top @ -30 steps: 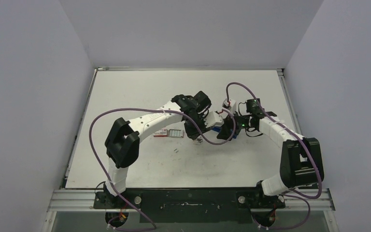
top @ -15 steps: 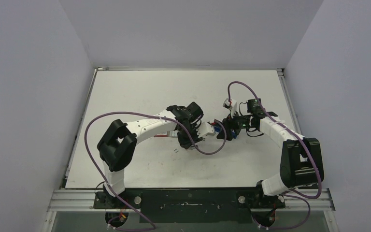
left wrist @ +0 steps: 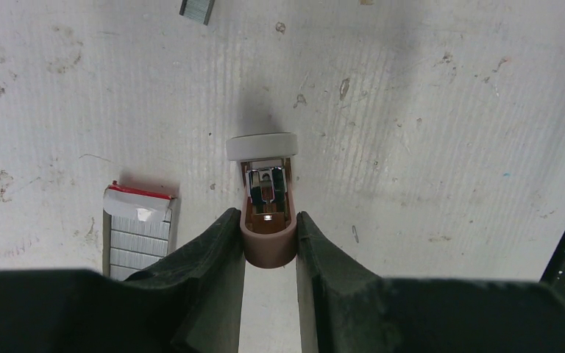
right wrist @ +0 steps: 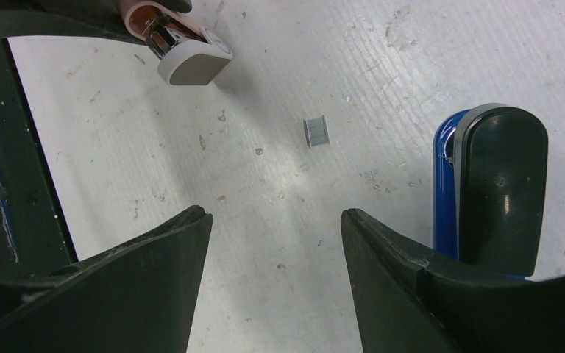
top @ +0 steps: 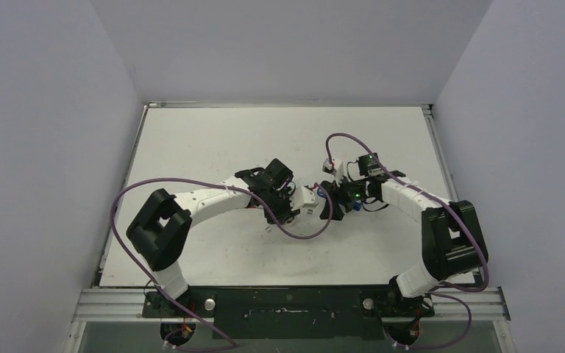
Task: Load the staples into the stapler
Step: Open the stapler at the center of the board.
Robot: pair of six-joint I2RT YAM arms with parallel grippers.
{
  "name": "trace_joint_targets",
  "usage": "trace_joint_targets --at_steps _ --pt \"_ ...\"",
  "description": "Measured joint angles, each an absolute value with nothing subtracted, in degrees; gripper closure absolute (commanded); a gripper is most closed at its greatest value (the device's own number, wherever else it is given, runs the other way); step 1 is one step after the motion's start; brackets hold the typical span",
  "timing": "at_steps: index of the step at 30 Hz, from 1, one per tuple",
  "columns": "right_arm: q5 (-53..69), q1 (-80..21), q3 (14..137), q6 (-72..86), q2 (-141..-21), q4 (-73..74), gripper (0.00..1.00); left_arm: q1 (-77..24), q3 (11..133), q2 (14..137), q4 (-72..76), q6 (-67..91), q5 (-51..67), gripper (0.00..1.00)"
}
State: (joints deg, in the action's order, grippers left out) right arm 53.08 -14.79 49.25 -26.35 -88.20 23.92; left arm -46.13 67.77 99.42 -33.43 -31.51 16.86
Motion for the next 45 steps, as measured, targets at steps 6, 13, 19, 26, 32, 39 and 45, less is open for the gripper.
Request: trace_joint_targets --at_steps 6,13,19,26,32,39,45 --pt "52.21 -15.14 49.25 -26.33 -88.82 23.18 0.34 -46.11 68.03 99.42 -33.28 -32.40 17.02 0.76" --pt "52.01 -16.05 49.25 -25.61 -88.84 22.39 0.33 -46.11 70.26 99.42 -34.09 -33.30 17.19 0.73" --pt "53.45 -19.20 50.81 -21.04 -92.25 19.40 0.31 -46.11 70.94 99.44 -35.00 -33.78 17.21 0.86" --pt "56.93 -22.31 53.69 -12.34 -97.91 13.26 0.30 -46.06 73.28 99.46 -36.01 -33.61 17.30 0.92" --pt "58.61 -23.73 54.54 -9.43 -98.50 11.73 0.30 -45.95 73.73 100.14 -36.58 -33.34 17.21 0.96" --pt "59.40 -24.43 55.05 -8.14 -98.50 10.87 0.40 -45.98 74.19 101.12 -36.86 -33.04 17.19 1.00" --pt "59.46 -24.47 55.13 -5.58 -98.83 9.67 0.65 -45.98 74.72 101.16 -37.06 -32.73 17.10 1.00"
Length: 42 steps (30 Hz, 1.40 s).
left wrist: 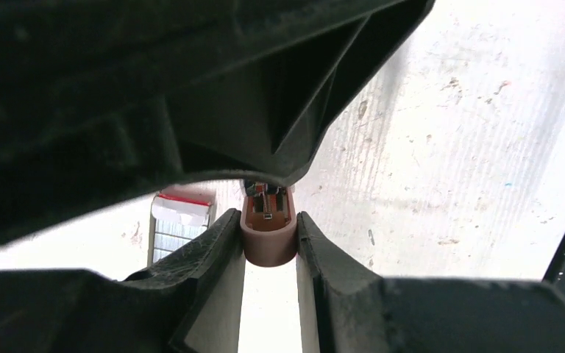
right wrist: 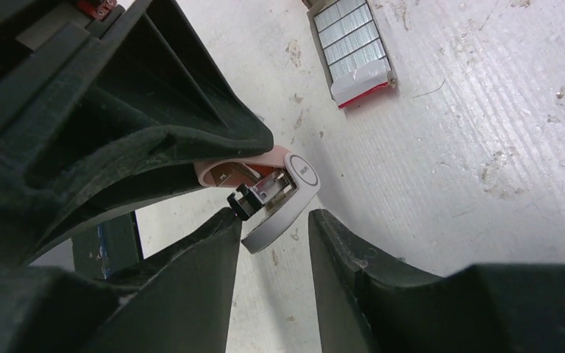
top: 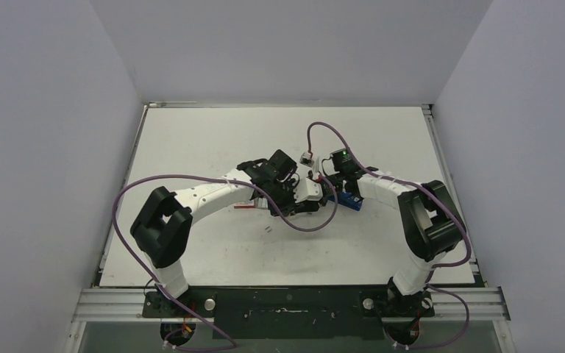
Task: Load the staples into the stapler
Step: Open the stapler at the center of the board.
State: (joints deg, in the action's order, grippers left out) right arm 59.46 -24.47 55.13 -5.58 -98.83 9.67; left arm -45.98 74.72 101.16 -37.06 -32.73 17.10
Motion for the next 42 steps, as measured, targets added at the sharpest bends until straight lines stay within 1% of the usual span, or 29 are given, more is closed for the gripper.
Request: trace_joint_targets --at_steps 7,8,14,20,32,34,38,42 --pt "59.75 -23.49 55.31 -2.00 -100.33 9.19 0.94 -45.43 74.26 101.10 -36.51 -33.47 15.66 1.00" --pt "59.59 -23.00 55.31 -1.34 -100.55 9.15 0.95 -45.28 73.87 101.01 -35.86 -33.71 15.68 1.00" --pt "59.51 -20.84 55.29 3.09 -100.95 6.81 0.95 -41.56 69.49 97.95 -29.08 -35.38 19.81 1.00" --pt "61.30 -18.04 55.29 8.32 -101.25 -0.12 0.95 -34.17 66.02 94.17 -21.91 -36.14 29.89 1.00" --pt "62.41 -16.91 60.05 12.95 -107.83 -4.73 0.94 -26.44 62.76 93.97 -12.05 -36.01 41.39 1.00" --pt "60.12 -16.64 60.97 12.32 -109.43 -4.99 0.92 -25.28 62.63 93.95 -10.66 -35.62 42.76 1.00" --pt "58.00 -15.33 62.37 12.29 -112.31 -4.97 0.85 -23.46 62.92 94.02 -9.23 -35.92 43.88 1.00" --pt "54.78 -14.94 65.23 10.79 -113.69 -4.97 0.79 -23.55 65.67 96.49 -9.63 -37.21 44.23 1.00"
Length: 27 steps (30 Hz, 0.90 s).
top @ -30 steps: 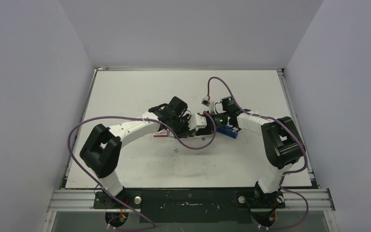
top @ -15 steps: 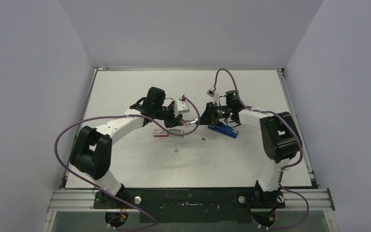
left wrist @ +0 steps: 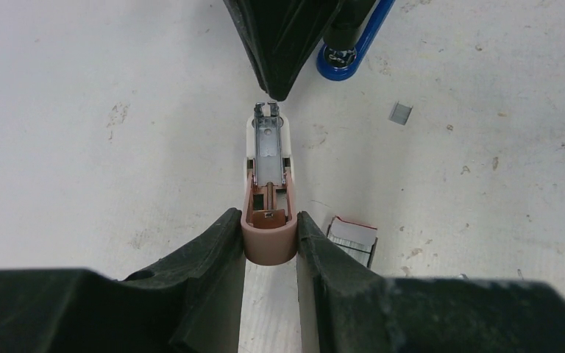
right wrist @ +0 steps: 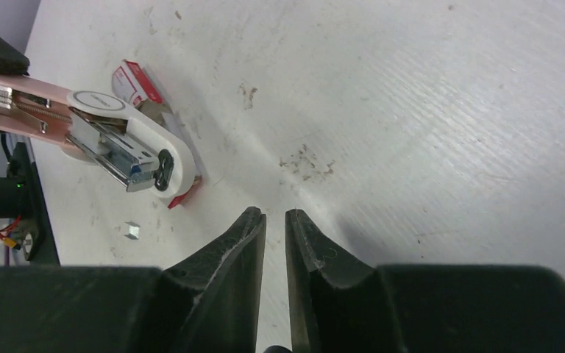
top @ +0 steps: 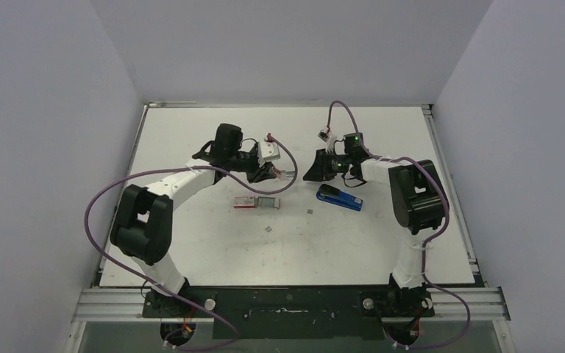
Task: Load the staples into the stapler
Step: Open the stapler at the center of the board, then place the stapler at the center of the board.
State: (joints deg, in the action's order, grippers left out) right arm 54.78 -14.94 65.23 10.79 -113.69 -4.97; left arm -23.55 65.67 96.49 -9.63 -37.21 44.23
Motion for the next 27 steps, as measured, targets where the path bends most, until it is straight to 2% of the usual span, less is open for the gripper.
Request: trace_joint_targets --at_steps 10,20,27 --pt "53.80 -12.67 65.41 3.27 -112.77 -0.62 0.57 -23.53 72.95 105.97 -12.34 -39.77 43.62 0.99" --pt "53.04 -12.12 65.41 -12.03 -98.52 9.89 0.53 -23.70 77.47 111.72 -15.62 -41.23 43.46 0.89" --pt "52.58 -12.12 61.93 -15.86 -94.19 13.58 0.53 -25.54 82.54 115.18 -20.14 -42.09 40.23 0.85"
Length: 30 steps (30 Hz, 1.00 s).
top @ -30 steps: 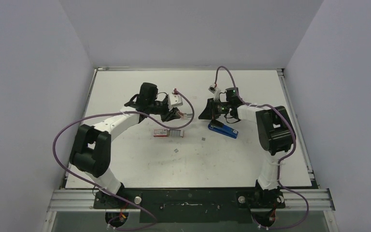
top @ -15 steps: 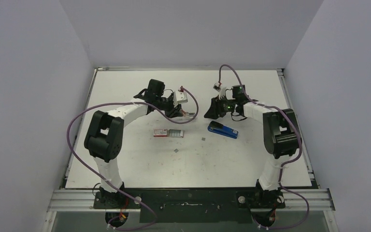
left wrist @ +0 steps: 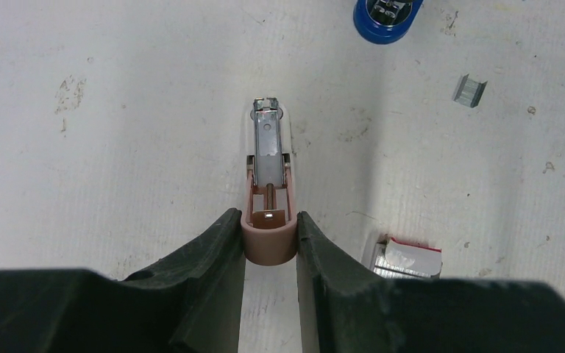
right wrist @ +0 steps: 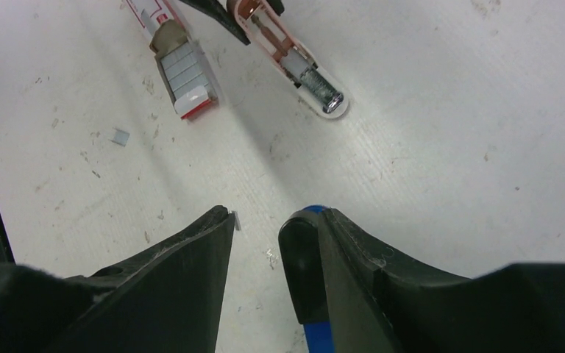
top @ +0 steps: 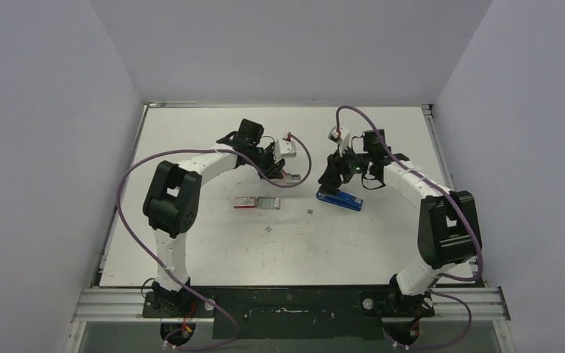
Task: Load the staples into the stapler
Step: Place the stapler at the center of the board.
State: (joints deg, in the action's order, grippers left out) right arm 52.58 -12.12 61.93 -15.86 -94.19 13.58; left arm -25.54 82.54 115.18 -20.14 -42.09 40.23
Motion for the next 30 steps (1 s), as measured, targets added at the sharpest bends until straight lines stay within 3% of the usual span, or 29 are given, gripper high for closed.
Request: trace_joint_targets --at_steps 24,30 --pt "51.09 -12.08 57.08 -19.44 -92.12 17.87 0.52 -27.38 78.17 115.04 -18.26 -42.15 35.75 0.58" --pt "50.81 -12.29 57.08 -22.57 -92.12 20.12 0.45 -27.14 76.09 112.51 -15.14 -40.88 35.86 0.50"
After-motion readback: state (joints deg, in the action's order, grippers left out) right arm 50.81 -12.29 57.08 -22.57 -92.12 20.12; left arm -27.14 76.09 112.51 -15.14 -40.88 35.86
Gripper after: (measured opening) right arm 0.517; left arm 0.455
